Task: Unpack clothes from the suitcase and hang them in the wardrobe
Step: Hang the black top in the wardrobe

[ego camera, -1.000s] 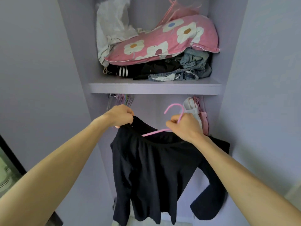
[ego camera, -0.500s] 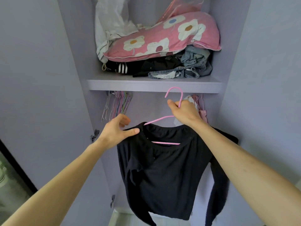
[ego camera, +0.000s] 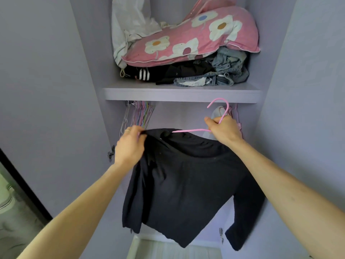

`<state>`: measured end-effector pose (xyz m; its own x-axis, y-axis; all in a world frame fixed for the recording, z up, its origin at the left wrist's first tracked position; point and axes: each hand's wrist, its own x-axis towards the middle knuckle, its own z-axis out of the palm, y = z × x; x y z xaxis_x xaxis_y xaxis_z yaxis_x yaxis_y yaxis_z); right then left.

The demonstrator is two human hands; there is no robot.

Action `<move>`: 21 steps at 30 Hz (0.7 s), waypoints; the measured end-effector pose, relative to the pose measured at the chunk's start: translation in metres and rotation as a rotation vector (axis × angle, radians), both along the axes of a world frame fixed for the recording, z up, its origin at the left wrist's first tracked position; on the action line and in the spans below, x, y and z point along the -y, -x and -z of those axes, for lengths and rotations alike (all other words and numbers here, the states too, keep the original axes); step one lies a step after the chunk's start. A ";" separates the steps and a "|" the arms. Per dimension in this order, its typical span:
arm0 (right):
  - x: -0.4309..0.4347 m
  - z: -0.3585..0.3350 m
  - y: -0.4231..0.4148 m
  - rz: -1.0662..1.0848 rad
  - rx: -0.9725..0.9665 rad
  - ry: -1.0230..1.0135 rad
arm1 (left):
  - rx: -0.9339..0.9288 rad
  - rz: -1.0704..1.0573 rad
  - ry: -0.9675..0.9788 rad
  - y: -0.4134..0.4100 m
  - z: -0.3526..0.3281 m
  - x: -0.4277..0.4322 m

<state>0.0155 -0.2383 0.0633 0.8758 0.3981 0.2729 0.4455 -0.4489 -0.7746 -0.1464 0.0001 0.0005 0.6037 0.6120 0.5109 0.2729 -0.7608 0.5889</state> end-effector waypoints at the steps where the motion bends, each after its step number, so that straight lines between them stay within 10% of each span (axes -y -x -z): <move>1: 0.003 0.004 0.000 -0.007 0.008 0.045 | 0.057 -0.016 0.164 0.000 -0.011 -0.006; 9: -0.014 -0.002 0.006 -0.066 0.138 0.074 | -0.290 0.284 0.223 -0.014 -0.048 -0.013; 14: -0.021 -0.007 0.013 -0.115 0.113 0.437 | -0.246 0.225 0.211 -0.007 -0.065 -0.027; 21: -0.016 -0.008 0.005 0.023 0.085 0.108 | -0.306 0.225 0.344 0.012 -0.058 -0.037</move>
<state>0.0102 -0.2220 0.0717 0.8605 0.4095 0.3030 0.4961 -0.5381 -0.6814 -0.1586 0.0374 0.0588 0.8300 0.5518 0.0819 0.3239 -0.5962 0.7346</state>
